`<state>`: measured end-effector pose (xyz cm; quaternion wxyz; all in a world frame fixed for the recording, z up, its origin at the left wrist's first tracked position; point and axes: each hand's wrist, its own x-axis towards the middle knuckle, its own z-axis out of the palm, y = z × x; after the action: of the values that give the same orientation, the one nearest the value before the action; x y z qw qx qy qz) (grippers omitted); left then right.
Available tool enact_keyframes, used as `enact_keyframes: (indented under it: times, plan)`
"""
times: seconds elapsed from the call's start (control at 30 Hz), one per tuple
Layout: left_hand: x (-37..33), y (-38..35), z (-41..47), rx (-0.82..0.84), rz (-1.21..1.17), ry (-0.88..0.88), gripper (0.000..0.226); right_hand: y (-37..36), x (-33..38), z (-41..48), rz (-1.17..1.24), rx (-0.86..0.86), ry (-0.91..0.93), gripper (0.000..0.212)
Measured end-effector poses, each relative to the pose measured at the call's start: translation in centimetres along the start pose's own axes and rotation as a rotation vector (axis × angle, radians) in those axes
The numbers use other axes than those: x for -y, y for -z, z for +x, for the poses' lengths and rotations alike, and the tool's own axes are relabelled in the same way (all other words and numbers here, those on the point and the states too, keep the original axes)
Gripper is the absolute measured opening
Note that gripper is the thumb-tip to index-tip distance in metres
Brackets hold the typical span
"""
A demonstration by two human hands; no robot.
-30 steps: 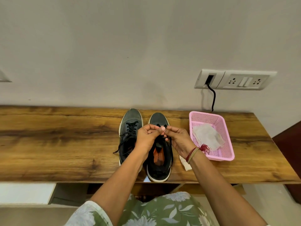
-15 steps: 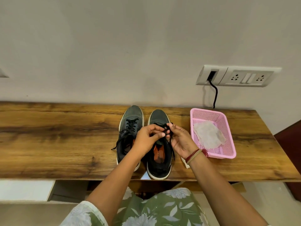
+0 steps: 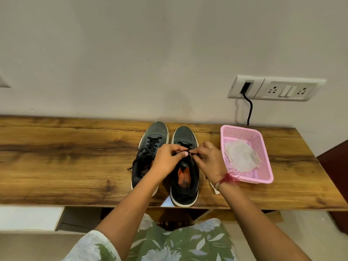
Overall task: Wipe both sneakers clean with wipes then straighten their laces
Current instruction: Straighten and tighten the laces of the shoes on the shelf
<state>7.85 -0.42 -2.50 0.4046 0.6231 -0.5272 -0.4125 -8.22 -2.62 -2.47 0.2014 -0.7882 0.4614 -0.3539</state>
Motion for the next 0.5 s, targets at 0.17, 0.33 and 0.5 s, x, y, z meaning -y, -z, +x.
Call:
enact_keyframes:
  times: [0.17,0.33,0.5]
  plan:
    - [-0.2,0.0,-0.5,-0.024,0.076,-0.049,0.019,-1.3,-0.1,-0.5,-0.091,-0.11,0.049,0.01]
    - [-0.2,0.8,0.2,0.113,-0.036,0.01,0.033,-2.0,0.6,0.0,0.109,-0.204,-0.073,0.009]
    - [-1.0,1.5,1.4,0.281,0.137,-0.041,0.032,-2.1,0.9,0.2,0.352,-0.204,-0.275,0.018]
